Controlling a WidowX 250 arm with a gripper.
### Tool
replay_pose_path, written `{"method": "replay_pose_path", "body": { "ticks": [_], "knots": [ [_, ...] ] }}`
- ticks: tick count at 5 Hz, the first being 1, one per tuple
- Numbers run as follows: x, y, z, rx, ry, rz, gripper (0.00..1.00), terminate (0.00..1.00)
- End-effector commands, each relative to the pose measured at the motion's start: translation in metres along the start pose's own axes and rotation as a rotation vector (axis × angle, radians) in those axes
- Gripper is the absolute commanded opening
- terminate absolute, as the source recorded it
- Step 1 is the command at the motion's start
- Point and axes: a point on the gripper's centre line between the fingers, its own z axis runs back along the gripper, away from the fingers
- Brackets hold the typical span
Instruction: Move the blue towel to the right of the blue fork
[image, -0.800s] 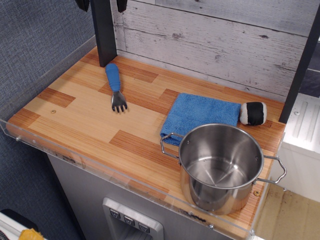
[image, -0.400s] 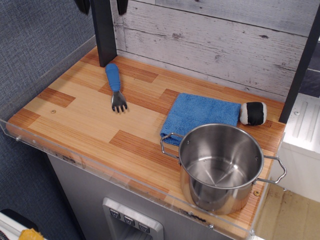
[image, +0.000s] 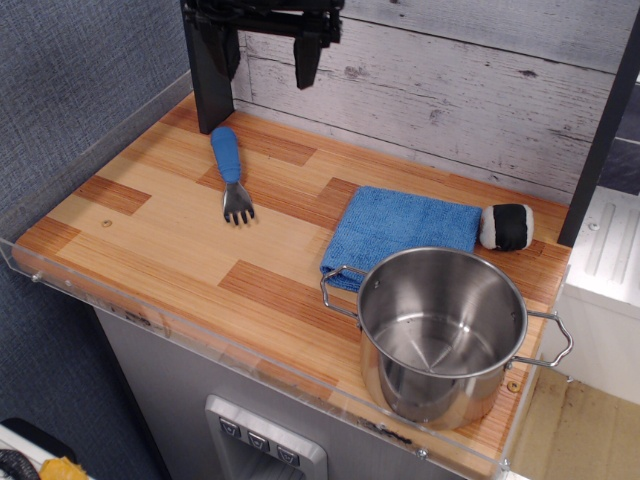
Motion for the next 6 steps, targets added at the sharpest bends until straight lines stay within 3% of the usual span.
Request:
{"method": "replay_pose_path", "body": {
  "ticks": [1, 4, 5, 6],
  "knots": [
    [-0.030, -0.026, 0.017, -0.065, -0.037, -0.089, 1.00, 0.00],
    [-0.072, -0.099, 0.008, -0.114, -0.032, -0.272, 1.00, 0.00],
    [-0.078, -0.106, 0.000, -0.112, -0.034, -0.276, 1.00, 0.00],
    [-0.069, -0.106, -0.015, -0.094, -0.028, -0.258, 1.00, 0.00]
  ]
}}
